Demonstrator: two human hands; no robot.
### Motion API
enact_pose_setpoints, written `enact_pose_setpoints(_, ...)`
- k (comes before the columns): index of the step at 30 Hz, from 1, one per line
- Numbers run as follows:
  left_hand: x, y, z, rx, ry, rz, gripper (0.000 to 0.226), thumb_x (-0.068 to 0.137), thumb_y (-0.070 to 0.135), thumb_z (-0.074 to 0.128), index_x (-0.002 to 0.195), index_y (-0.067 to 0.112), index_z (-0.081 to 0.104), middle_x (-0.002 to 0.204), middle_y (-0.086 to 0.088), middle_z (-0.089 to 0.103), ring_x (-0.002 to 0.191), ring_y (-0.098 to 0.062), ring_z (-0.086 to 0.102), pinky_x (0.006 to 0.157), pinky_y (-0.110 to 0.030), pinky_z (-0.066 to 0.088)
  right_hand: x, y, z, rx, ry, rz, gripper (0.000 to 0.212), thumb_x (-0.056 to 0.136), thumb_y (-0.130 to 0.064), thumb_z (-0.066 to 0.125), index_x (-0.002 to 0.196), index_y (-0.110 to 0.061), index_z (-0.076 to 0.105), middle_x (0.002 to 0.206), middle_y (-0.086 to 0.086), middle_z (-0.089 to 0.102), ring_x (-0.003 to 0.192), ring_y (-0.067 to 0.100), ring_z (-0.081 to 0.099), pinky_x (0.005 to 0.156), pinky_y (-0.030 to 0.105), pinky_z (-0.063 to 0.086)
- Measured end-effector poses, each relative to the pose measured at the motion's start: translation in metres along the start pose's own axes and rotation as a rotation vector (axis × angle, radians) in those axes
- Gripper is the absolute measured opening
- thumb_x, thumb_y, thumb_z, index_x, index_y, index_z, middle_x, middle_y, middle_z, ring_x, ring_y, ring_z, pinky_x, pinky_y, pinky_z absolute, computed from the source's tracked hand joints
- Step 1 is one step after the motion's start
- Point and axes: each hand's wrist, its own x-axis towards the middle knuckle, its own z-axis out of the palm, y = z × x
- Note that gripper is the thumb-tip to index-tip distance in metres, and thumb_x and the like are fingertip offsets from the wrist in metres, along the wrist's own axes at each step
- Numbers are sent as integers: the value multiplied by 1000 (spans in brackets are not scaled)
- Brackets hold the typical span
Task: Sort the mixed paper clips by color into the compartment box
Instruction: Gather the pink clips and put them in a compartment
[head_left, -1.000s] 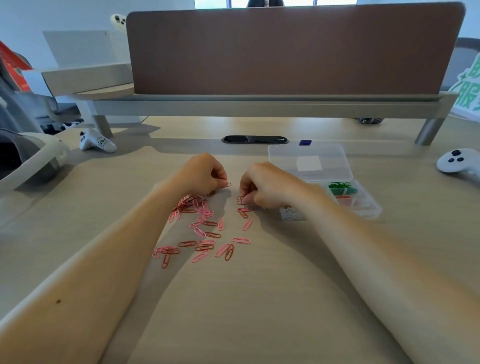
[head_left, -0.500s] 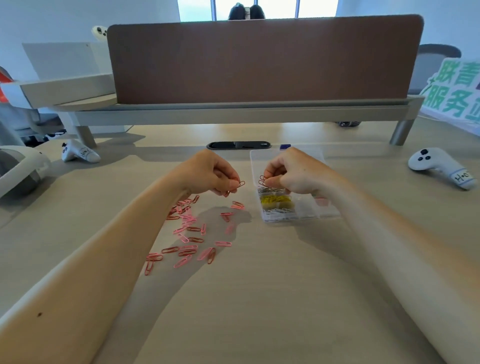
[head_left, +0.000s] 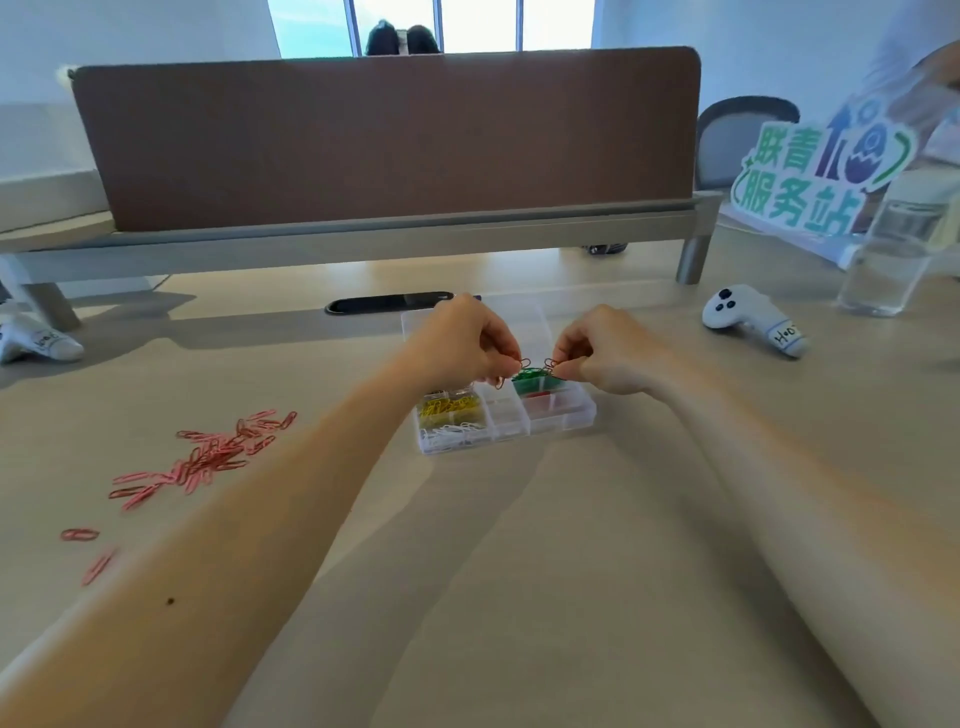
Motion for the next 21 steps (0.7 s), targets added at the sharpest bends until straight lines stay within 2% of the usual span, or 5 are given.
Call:
enact_pose_setpoints(3, 9, 5, 9, 54, -5, 6, 9, 81, 15, 74, 89, 12, 76, 74, 2, 72, 59, -4, 66, 58, -9, 52, 2, 2, 5, 1, -4, -19, 3, 84, -15, 73, 84, -18, 73, 74, -11, 62, 69, 6, 56, 61, 18, 43)
enact_pose_setpoints(9, 18, 11, 19, 159, -63, 10, 14, 82, 14, 72, 96, 11, 74, 76, 7, 65, 64, -5, 62, 59, -8, 45, 2, 8, 3, 60, -12, -36, 17, 74, -15, 82, 89, -19, 77, 79, -5, 70, 72, 7, 64, 64, 20, 50)
enact_pose_setpoints(14, 20, 11, 20, 158, -54, 46, 15, 82, 13, 72, 97, 11, 75, 82, 3, 69, 68, -5, 63, 72, -16, 54, 2, 10, 3, 55, 0, -43, 19, 74, -14, 82, 91, -20, 77, 82, -6, 72, 74, 6, 66, 65, 21, 53)
enact_pose_setpoints(18, 22, 13, 19, 82, 16, 60, 13, 81, 12, 73, 94, 10, 75, 80, 2, 70, 63, -3, 64, 64, -11, 52, 0, 11, 1, 102, 1, -25, 17, 75, -11, 81, 89, -19, 78, 81, -3, 73, 73, 9, 68, 66, 23, 57)
enact_pose_setpoints(21, 24, 13, 20, 68, -45, 47, 15, 80, 11, 74, 96, 10, 75, 84, -1, 72, 68, -6, 67, 68, -14, 55, 0, 10, -1, 118, -2, -14, 14, 76, -10, 80, 86, -20, 78, 78, -2, 73, 66, 11, 68, 63, 23, 58)
